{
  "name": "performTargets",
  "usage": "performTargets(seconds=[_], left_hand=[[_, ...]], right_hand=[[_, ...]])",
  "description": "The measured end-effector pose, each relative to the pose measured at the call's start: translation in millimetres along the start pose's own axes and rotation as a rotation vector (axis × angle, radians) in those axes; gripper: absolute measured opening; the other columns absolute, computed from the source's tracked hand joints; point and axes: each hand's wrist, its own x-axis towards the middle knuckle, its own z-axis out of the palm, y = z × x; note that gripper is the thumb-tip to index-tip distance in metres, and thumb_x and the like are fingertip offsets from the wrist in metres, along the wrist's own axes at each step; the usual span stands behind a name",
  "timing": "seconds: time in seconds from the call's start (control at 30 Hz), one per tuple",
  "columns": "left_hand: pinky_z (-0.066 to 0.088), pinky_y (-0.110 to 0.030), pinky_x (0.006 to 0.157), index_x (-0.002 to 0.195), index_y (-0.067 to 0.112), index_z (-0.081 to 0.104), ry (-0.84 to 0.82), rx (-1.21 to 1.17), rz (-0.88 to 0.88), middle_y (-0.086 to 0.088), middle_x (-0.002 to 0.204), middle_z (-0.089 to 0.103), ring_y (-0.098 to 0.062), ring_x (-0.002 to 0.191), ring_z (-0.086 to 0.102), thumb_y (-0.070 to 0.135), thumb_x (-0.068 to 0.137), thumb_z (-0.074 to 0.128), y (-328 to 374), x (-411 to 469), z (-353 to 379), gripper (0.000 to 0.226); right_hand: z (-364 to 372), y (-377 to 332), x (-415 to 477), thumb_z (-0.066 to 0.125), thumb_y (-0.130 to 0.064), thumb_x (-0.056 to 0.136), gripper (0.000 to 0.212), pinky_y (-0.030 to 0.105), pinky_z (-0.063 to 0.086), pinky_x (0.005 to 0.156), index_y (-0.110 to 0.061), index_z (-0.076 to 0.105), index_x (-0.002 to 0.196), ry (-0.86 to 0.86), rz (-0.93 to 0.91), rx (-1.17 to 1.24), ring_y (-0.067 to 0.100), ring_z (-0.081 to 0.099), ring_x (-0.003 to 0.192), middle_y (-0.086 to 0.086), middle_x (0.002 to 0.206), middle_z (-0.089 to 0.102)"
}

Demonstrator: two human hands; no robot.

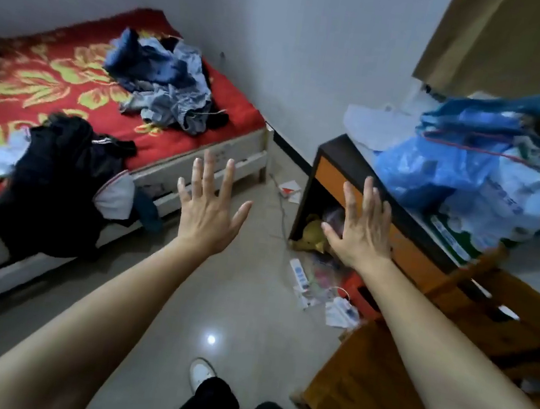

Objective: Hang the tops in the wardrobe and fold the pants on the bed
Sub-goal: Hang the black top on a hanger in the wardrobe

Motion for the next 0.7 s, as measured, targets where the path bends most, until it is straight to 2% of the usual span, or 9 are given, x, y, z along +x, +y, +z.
performTargets(seconds=[0.13,0.27,0.4,0.53,0.7], left_hand=[[0.02,-0.069,0.111,0.158,0.023,0.002,0.042,0.044,-0.167,-0.015,0.163,-0.012,-0.039,0.15,0.001,0.065,0.094,0.037,-120.9,46.9,-21.5,0.084],[0.018,-0.069,0.111,0.158,0.022,0.002,0.025,0.067,-0.33,-0.015,0.163,-0.013,-0.039,0.15,0.0,0.066,0.093,0.036,-217.4,72.3,-31.0,0.085],[0.014,-0.068,0.113,0.158,0.022,-0.001,-0.008,0.08,-0.439,-0.014,0.163,-0.018,-0.038,0.15,-0.003,0.065,0.094,0.037,-288.2,100.6,-23.5,0.086],[0.014,-0.066,0.114,0.159,0.02,0.002,-0.042,0.07,-0.545,-0.017,0.163,-0.015,-0.039,0.15,-0.001,0.061,0.095,0.041,-346.8,136.5,-2.2,0.085],[0.011,-0.064,0.115,0.158,0.023,-0.003,-0.145,0.105,-0.691,-0.014,0.162,-0.022,-0.033,0.151,-0.008,0.063,0.095,0.035,-435.1,207.9,25.9,0.084]], right_hand=[[18.4,-107.4,104.1,0.057,-0.055,0.091,0.094,0.058,0.009,0.121,-0.022,0.0,0.159,-0.034,-0.137,0.056,0.041,0.005,0.151,0.021,0.164,-0.012],[39.3,-200.5,173.4,0.057,-0.055,0.091,0.096,0.056,0.005,0.122,-0.024,-0.002,0.16,-0.055,-0.264,0.107,0.038,0.003,0.152,0.018,0.164,-0.013],[64.5,-269.5,244.5,0.058,-0.055,0.09,0.096,0.056,0.006,0.122,-0.024,-0.001,0.16,-0.081,-0.333,0.119,0.04,0.005,0.151,0.02,0.164,-0.01],[103.8,-326.0,322.0,0.058,-0.055,0.09,0.096,0.057,0.007,0.121,-0.023,0.0,0.16,-0.108,-0.406,0.133,0.039,0.008,0.151,0.019,0.164,-0.01],[151.9,-406.7,441.7,0.059,-0.055,0.09,0.096,0.057,0.008,0.121,-0.022,0.001,0.16,-0.177,-0.482,0.155,0.039,0.008,0.15,0.02,0.163,-0.009]])
